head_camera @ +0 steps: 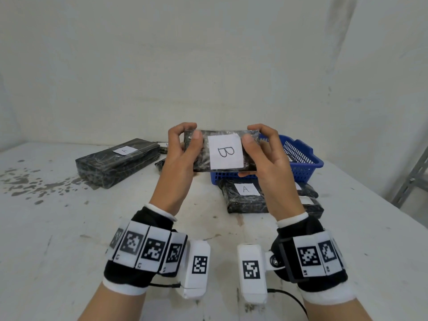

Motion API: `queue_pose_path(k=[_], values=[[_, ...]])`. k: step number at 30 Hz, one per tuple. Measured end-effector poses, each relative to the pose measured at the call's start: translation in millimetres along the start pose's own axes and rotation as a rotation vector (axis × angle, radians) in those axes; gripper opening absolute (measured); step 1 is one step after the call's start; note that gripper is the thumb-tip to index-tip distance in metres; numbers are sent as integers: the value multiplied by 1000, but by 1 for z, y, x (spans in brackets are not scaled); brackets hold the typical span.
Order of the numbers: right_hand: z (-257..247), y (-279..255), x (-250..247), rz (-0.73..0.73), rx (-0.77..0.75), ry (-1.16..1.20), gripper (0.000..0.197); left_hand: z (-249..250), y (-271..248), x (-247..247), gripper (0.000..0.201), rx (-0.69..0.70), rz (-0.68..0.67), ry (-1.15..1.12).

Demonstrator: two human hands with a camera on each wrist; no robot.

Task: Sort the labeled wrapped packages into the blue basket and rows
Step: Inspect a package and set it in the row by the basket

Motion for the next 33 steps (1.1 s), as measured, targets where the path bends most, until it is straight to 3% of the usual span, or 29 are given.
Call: queue_pose_path(k=[3,7,10,14,17,20,24,30,33], values=[[0,-1,1,26,7,15,19,-4,0,1,13,-12,-26,-3],[0,-3,2,43,-6,31,27,-5,0,1,28,-51,-32,-21],[-2,-4,2,61,-16,49,46,-1,-3,0,42,-53,-26,-14],[-2,-3,1,117,20,28,69,0,-2,1,41,-36,15,-25],[-1,-2,2,66,59,38,60,-1,-1,2,42,-29,40,-37],[0,-4,4,0,4,-12,47,-4,-1,2,46,-22,7,-10],[-2,-5,3,-51,-91,-64,56,-7,2,-2,62,50,-29,105],[-2,-4,5,-90,-5,-36,64,-7,2,-2,63,141,-113,205],[-3,-6,5,-129,-13,-32,57,-7,1,-2,72,123,-83,266]])
Point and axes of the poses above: each hand's wrist, its own y-axis towards the middle knuckle, its own x-axis out of the palm, z = x × y, the point moved 1 cm from there along y, towards the middle knuckle, and after that the axes turned 15 degrees about z, right-handed, at the moved point
